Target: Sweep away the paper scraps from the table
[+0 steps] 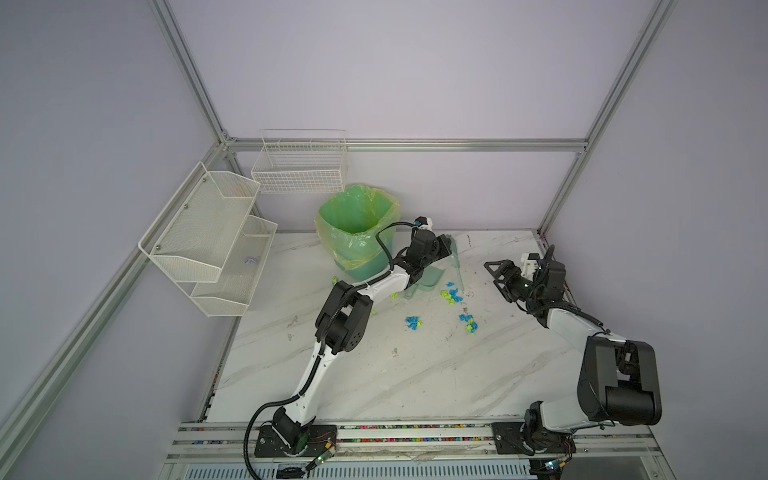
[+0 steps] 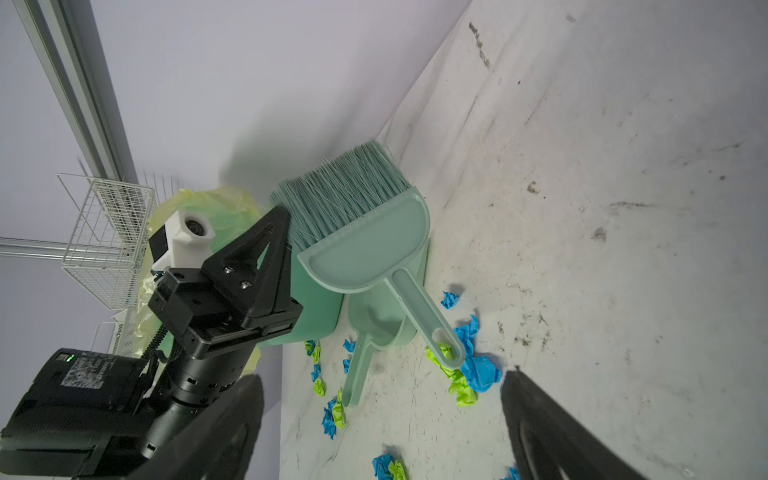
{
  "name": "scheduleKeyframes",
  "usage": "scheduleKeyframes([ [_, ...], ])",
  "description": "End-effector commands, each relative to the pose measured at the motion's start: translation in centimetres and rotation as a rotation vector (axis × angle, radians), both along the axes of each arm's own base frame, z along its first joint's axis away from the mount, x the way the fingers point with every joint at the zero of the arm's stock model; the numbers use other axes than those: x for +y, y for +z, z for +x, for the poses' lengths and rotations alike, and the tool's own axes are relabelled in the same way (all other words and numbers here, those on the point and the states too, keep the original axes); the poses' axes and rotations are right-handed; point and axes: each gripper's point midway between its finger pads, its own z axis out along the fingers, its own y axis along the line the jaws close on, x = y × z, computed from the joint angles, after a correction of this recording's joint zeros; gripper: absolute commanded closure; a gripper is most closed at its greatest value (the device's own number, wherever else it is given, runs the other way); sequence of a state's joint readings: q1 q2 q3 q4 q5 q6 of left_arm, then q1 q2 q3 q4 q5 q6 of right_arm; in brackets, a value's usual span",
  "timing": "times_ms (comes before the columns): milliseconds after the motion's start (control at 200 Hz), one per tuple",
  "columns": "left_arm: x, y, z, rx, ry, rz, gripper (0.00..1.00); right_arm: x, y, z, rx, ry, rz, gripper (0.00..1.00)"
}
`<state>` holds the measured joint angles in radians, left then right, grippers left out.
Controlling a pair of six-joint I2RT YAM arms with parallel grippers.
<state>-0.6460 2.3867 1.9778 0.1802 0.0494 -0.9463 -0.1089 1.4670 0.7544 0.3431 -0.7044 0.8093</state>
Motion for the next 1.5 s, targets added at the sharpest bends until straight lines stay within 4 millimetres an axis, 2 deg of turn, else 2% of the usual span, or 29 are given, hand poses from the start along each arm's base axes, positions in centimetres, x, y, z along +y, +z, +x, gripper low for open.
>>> scheduleKeyframes([
  [0,1.2,11.0,0.4,-0.202,0.03,-0.118,1.0,0.3,1.6,0.5,-0.053,-0.001,0.098,0.08],
  [325,1.5,14.8,1.1,-0.292,0.056,-0.179,1.0,1.2,1.2,0.4,-0.036,0.01,0.278,0.13],
  [435,1.5,15.4,1.2,-0.304,0.06,-0.199,1.0,1.3,1.4,0.5,-0.046,-0.004,0.355,0.14],
  [550,1.5,16.0,1.3,-0.311,0.064,-0.224,1.0,2.3,1.4,0.5,-0.044,0.006,0.436,0.16],
  [655,1.4,16.0,1.4,-0.309,0.062,-0.234,1.0,3.3,1.8,0.6,-0.06,0.015,0.528,0.18],
  [970,1.5,15.7,1.1,-0.295,0.061,-0.259,1.0,4.4,3.0,0.8,-0.148,0.012,0.893,0.26],
  [1065,1.5,15.6,1.0,-0.291,0.058,-0.26,1.0,4.7,3.1,1.3,-0.165,0.002,0.896,0.27],
  [1205,1.7,15.4,0.8,-0.287,0.06,-0.257,1.0,4.0,4.2,1.6,-0.22,-0.043,0.905,0.27],
  [1495,1.5,14.7,0.8,-0.262,0.054,-0.283,1.0,4.0,5.8,2.8,-0.255,-0.047,0.954,0.32],
])
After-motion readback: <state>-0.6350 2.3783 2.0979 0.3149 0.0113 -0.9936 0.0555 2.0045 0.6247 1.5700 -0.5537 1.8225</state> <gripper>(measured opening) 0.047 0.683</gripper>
